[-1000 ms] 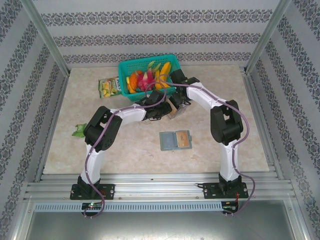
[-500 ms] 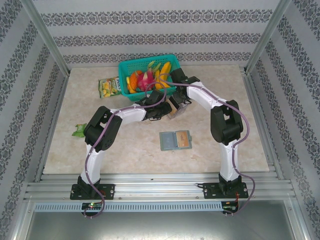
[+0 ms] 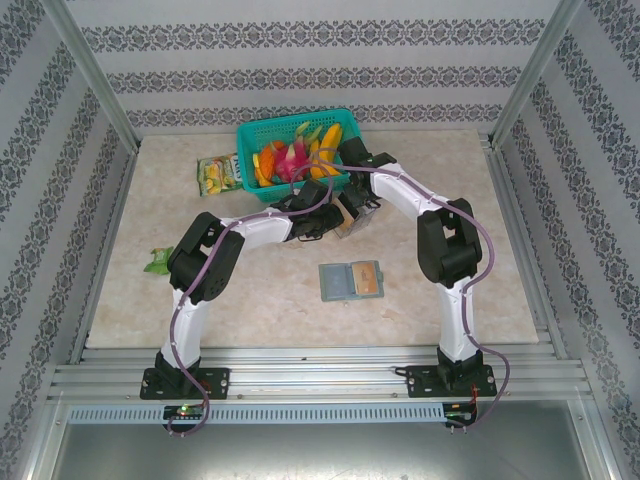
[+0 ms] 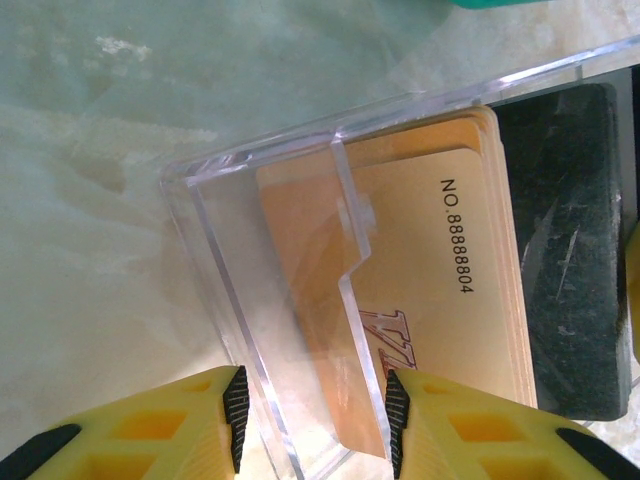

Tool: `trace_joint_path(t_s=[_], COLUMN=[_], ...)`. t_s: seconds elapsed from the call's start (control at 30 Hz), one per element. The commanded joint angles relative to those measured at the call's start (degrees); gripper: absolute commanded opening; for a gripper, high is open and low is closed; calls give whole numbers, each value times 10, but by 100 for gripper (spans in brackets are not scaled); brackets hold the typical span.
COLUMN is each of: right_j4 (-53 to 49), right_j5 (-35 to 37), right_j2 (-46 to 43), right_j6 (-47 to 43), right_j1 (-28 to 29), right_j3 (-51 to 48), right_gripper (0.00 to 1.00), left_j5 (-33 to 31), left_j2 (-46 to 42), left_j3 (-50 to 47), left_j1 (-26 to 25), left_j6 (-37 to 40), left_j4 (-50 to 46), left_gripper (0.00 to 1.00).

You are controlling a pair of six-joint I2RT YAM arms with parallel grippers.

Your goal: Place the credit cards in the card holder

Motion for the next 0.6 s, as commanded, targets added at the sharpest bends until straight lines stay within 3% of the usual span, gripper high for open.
trace_joint_path(t_s=[0.0,0.57], right_j4=[-6,-2], right_j5=[33,44], right_j2=[-14,-32], right_j6=[-2,-9], right_j1=[-6,-5], right_j3=[8,6], right_gripper=[43,41], left_j5=[-12,-11], left_j2=[20,19], left_j3=[-4,-8], left_j1=[-6,-6], left_j6=[-5,-5], left_j4=[-40,-39], left_gripper=[43,43])
